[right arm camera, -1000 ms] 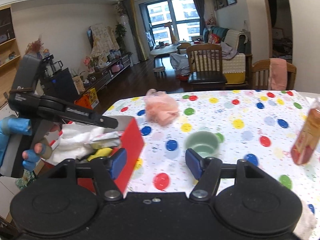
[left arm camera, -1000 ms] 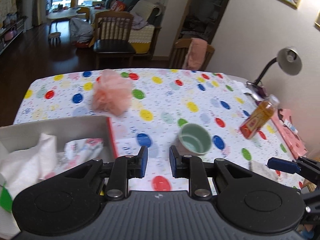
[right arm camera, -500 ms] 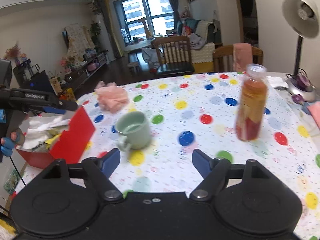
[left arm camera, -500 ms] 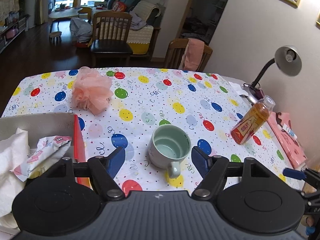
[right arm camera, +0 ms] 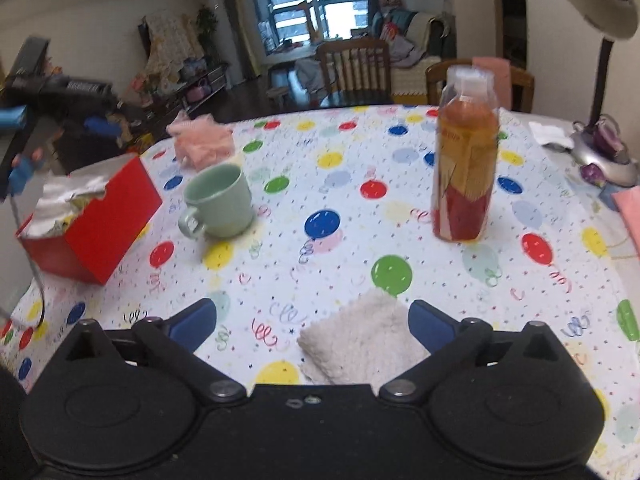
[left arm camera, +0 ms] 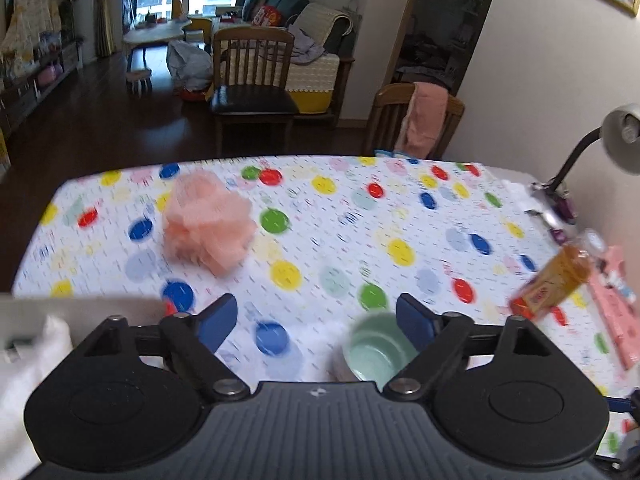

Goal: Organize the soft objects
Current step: 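Move the left gripper to the pink mesh puff while the right gripper moves to the white fluffy cloth, then grasp the pink mesh puff with the left gripper while the right gripper pinches the white fluffy cloth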

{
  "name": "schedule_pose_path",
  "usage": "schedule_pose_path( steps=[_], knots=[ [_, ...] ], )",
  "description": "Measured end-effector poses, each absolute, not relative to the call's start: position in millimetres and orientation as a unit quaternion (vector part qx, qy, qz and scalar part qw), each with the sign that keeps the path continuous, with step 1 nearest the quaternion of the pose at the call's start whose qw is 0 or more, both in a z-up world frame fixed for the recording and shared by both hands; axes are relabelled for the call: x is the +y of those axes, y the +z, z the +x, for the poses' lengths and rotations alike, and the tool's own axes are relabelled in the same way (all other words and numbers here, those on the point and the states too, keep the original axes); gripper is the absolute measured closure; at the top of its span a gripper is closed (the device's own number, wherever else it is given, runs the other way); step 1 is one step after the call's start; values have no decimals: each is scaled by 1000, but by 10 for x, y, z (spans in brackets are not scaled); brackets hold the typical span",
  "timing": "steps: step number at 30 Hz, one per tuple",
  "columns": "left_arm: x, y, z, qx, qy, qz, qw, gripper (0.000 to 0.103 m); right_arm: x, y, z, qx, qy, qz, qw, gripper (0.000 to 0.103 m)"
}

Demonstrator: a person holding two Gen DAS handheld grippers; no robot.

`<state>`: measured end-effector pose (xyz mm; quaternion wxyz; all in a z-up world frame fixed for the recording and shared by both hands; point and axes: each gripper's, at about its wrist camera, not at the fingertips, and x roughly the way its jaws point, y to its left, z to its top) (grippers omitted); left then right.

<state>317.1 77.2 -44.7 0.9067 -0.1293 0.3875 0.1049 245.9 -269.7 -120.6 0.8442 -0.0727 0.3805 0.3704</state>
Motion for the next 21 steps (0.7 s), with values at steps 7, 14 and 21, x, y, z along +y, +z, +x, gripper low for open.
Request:
schedule_pose_path(
  steps=[7, 14, 21],
  knots=[
    [1233, -566, 3736, 405, 115, -131, 898, 16, -2658, -1364, 2606, 393, 365, -88, 839, 0],
    [1718, -913, 4277, 429, 160, -151, 876, 4, -2622, -1479, 2716, 403, 353, -115, 837, 0],
    [1979, -1321, 4627, 445, 184, -198, 854, 4, -2556, -1662, 2792, 420, 354, -149, 822, 0]
  ],
)
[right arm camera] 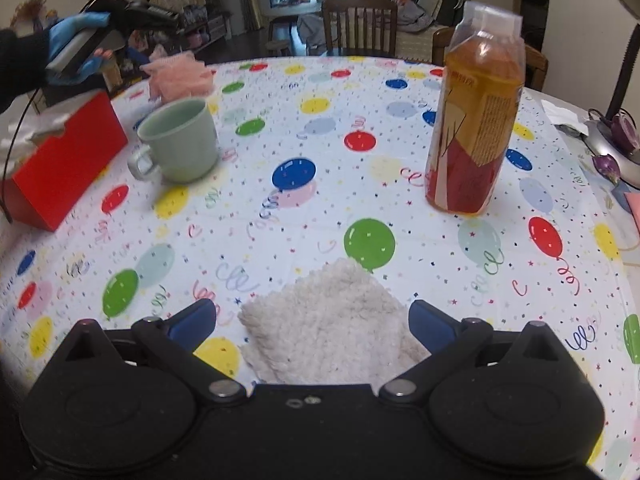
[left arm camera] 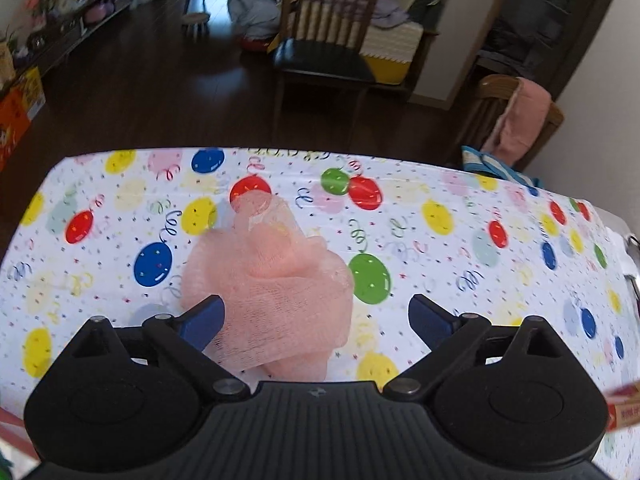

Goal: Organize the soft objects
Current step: 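Grasp the pink mesh puff with the left gripper while the right gripper pinches the white fluffy cloth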

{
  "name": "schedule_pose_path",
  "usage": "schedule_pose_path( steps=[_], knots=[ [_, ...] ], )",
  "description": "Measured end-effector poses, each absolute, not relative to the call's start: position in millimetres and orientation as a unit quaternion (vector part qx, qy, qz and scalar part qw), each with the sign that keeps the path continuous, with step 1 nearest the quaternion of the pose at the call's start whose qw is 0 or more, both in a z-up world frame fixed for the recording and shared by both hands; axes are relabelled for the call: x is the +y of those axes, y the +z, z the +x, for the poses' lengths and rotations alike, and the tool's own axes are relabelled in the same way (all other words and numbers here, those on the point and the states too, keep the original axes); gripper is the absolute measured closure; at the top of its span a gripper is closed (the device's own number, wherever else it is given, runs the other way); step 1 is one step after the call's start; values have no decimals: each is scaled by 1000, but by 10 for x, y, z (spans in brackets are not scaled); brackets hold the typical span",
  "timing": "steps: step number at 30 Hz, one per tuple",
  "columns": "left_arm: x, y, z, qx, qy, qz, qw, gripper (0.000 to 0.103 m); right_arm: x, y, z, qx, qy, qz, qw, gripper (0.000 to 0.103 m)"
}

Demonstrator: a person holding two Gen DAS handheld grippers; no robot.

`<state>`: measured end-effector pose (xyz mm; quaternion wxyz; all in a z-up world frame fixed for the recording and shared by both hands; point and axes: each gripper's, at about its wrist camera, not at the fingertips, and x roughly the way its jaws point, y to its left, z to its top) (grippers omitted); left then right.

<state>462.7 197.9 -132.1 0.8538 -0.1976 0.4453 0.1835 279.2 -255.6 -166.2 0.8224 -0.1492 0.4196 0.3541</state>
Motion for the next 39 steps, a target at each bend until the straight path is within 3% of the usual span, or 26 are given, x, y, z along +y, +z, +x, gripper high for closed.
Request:
schedule_pose_path(
  steps=[11, 26, 29, 35, 39],
  knots=[
    [2082, -1724, 4873, 462, 220, -159, 844, 4, -2432, -1952, 2803, 440, 358, -193, 801, 0],
    [2265, -1921, 5014, 480, 299, -197, 801, 6, -2371, -2075, 2762, 433, 339, -223, 805, 2],
    [2268, -1945, 5006, 480, 301, -205, 798, 22, -2384, -2062, 2763, 433, 333, -218, 809, 7],
    [2258, -1899, 4972, 474, 306, -217, 796, 52, -2439, -2016, 2781, 431, 314, -209, 820, 27],
    [2280, -1837, 4930, 470, 300, -236, 796, 67, -2459, -1986, 2777, 428, 296, -207, 828, 46]
  ],
)
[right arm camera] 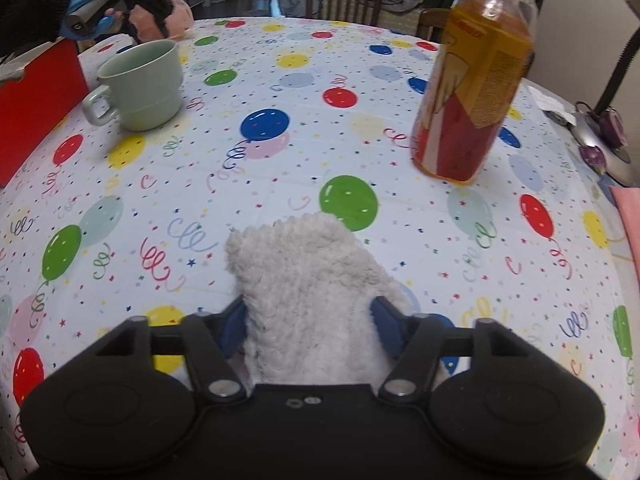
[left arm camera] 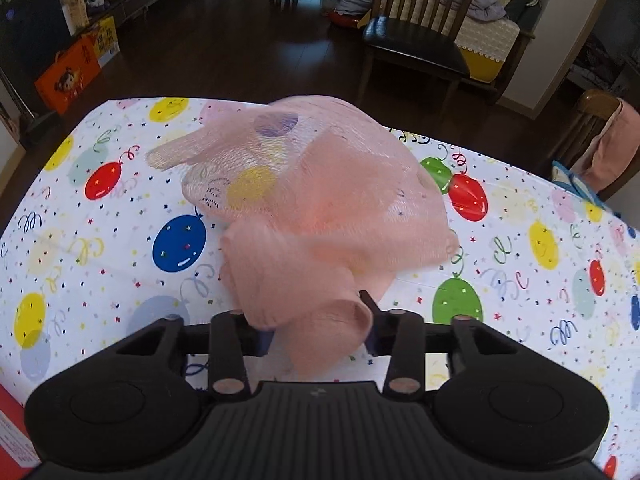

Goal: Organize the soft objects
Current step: 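Grasp the pink mesh puff with the left gripper while the right gripper pinches the white fluffy cloth, then carry the pink puff with the left gripper while the right gripper carries the white cloth over the box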

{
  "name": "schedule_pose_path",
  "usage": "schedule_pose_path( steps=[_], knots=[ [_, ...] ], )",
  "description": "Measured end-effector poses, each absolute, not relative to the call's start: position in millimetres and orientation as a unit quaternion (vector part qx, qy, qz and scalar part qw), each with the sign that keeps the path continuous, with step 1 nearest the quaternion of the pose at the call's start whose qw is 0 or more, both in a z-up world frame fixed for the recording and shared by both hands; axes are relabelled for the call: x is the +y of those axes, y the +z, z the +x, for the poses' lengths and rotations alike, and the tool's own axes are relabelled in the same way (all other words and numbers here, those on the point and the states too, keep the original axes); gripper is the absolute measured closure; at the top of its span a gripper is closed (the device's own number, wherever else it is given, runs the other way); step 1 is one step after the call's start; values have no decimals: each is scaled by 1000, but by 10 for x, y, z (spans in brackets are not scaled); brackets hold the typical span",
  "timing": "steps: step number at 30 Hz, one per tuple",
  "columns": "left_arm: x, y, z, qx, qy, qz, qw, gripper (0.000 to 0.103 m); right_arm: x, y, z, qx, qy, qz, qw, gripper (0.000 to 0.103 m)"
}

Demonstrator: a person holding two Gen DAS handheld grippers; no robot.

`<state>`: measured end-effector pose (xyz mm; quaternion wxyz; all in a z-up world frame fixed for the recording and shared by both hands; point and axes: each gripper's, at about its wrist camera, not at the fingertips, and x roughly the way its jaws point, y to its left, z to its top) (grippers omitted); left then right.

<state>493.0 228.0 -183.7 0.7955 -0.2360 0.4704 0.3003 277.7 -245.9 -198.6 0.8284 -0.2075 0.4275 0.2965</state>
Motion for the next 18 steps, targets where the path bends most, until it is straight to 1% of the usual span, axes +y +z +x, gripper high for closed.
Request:
schedule_pose_path(
  steps=[1, 2, 4, 5, 6, 7, 10, 12, 18],
  knots=[
    [2278, -1815, 4925, 470, 300, -234, 796, 69, -2465, -1982, 2778, 427, 292, -207, 831, 51],
    [2274, -1790, 4914, 468, 299, -232, 799, 70, -2473, -1978, 2781, 426, 287, -206, 833, 53],
    [2267, -1732, 4886, 461, 298, -229, 804, 73, -2480, -1973, 2780, 424, 277, -206, 838, 66],
    [2265, -1700, 4872, 459, 296, -228, 806, 75, -2482, -1967, 2780, 422, 271, -207, 840, 69],
    [2263, -1665, 4854, 456, 294, -227, 809, 79, -2488, -1962, 2782, 421, 266, -206, 842, 74],
    [2258, -1624, 4838, 452, 292, -225, 812, 81, -2499, -1950, 2784, 421, 263, -202, 844, 77],
    [2222, -1479, 4780, 442, 284, -215, 823, 84, -2534, -1896, 2777, 420, 254, -184, 852, 81],
    [2187, -1379, 4732, 435, 277, -206, 832, 87, -2570, -1835, 2763, 416, 248, -168, 859, 82],
    [2062, -1074, 4527, 419, 251, -192, 851, 89, -2693, -1609, 2693, 403, 246, -109, 875, 84]
  ],
)
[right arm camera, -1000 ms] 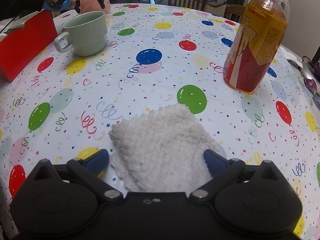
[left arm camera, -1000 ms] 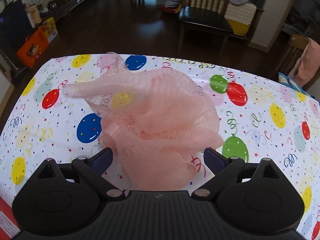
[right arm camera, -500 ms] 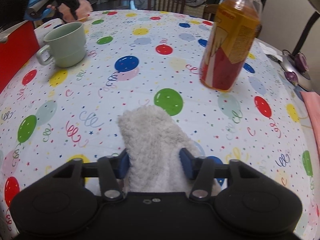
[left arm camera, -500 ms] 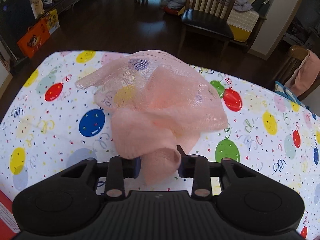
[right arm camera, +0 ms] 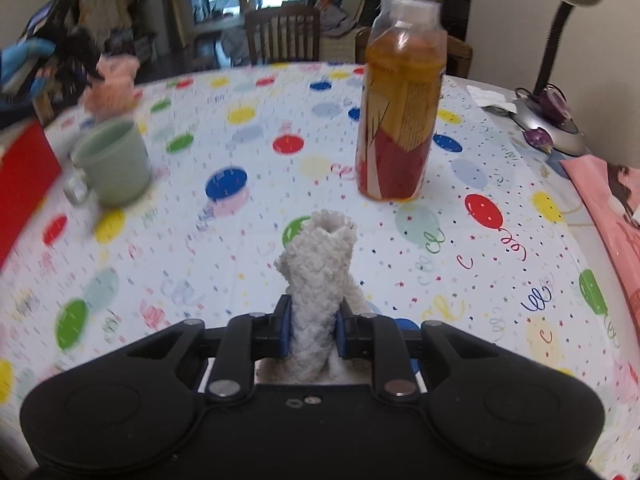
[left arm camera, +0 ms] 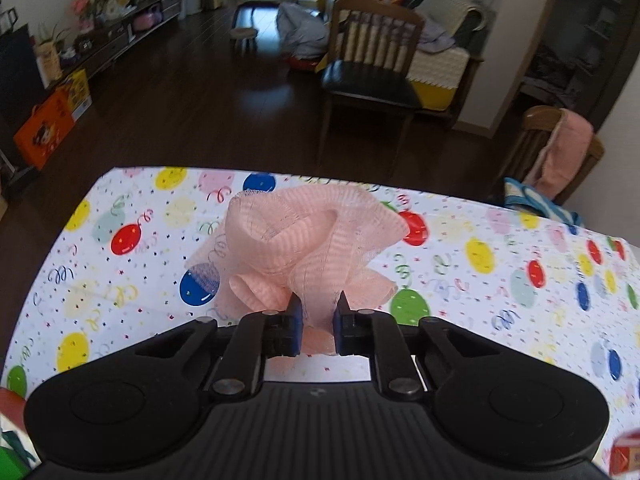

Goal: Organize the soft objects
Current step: 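Carry the pink puff with the left gripper while the right gripper carries the white cloth over the box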

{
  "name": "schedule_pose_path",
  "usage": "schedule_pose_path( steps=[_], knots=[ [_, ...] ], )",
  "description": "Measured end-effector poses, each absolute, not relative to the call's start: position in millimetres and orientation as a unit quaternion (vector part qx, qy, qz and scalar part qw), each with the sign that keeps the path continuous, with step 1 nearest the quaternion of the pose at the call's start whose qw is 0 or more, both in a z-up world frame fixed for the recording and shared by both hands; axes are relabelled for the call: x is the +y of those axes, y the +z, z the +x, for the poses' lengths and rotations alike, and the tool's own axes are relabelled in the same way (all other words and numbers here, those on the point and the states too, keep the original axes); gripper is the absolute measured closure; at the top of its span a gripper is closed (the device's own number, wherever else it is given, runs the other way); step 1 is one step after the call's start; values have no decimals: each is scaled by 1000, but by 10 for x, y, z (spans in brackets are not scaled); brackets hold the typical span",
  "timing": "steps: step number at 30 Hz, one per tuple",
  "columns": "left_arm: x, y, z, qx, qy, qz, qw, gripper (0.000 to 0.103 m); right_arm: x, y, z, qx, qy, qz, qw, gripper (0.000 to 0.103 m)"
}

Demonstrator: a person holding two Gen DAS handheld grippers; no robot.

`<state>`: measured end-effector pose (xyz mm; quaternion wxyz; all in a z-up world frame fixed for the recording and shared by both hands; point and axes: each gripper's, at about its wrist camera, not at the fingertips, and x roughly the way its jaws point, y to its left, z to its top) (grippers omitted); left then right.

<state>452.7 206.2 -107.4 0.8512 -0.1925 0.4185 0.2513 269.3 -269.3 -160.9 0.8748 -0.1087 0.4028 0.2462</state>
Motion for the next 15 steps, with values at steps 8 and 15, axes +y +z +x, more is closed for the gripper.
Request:
schedule_pose_path(
  steps=[8, 15],
  knots=[
    [1763, -662, 4167, 395, 204, -187, 876, 89, -2739, -1214, 2574, 380, 270, -45, 884, 84],
    [1474, -341, 3777, 376, 167, -197, 890, 89, -2669, -894, 2503, 366, 305, -8, 879, 84]
  ],
)
